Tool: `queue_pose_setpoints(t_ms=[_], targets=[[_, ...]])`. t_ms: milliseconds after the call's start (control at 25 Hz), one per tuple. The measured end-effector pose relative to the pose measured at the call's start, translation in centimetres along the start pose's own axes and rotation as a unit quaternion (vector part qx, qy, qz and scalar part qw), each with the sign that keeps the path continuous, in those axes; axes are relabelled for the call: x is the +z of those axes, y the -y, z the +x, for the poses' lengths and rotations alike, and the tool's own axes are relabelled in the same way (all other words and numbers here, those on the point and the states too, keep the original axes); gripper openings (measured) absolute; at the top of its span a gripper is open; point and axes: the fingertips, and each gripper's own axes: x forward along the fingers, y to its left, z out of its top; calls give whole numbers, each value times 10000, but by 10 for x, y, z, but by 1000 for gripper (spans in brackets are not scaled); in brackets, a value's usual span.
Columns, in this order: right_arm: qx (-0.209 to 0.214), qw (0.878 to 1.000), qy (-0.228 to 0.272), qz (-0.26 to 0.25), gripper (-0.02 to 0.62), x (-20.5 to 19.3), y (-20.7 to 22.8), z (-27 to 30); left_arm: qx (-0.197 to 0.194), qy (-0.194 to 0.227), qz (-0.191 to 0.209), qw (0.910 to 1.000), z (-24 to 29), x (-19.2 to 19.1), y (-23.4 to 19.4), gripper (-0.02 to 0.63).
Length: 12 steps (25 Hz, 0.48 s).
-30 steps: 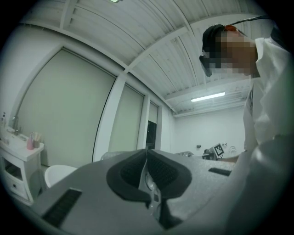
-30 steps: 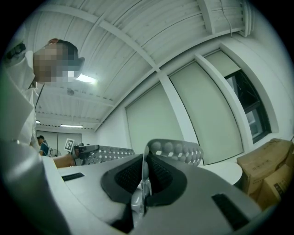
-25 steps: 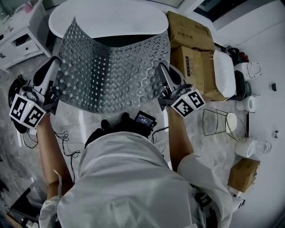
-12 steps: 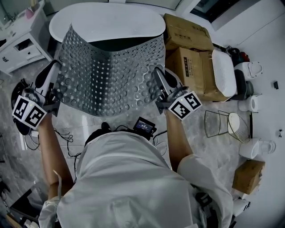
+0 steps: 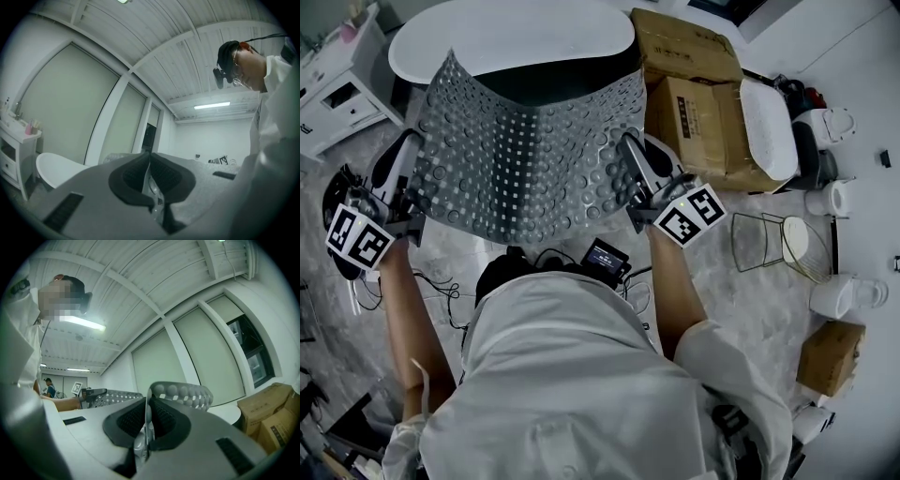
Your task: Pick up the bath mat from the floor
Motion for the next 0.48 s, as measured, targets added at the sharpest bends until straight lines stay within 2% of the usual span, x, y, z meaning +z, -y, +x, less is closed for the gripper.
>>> queue_pose_setpoints(t_ms=[200,480], targets=[[-45,10000,-6,52,37,-2,4,-14,-93,-44,-51,9999,7,1,11,12],[-31,9999,31,102,37,-3,4,-6,-121,-19,-147,9998,7,6,3,12]])
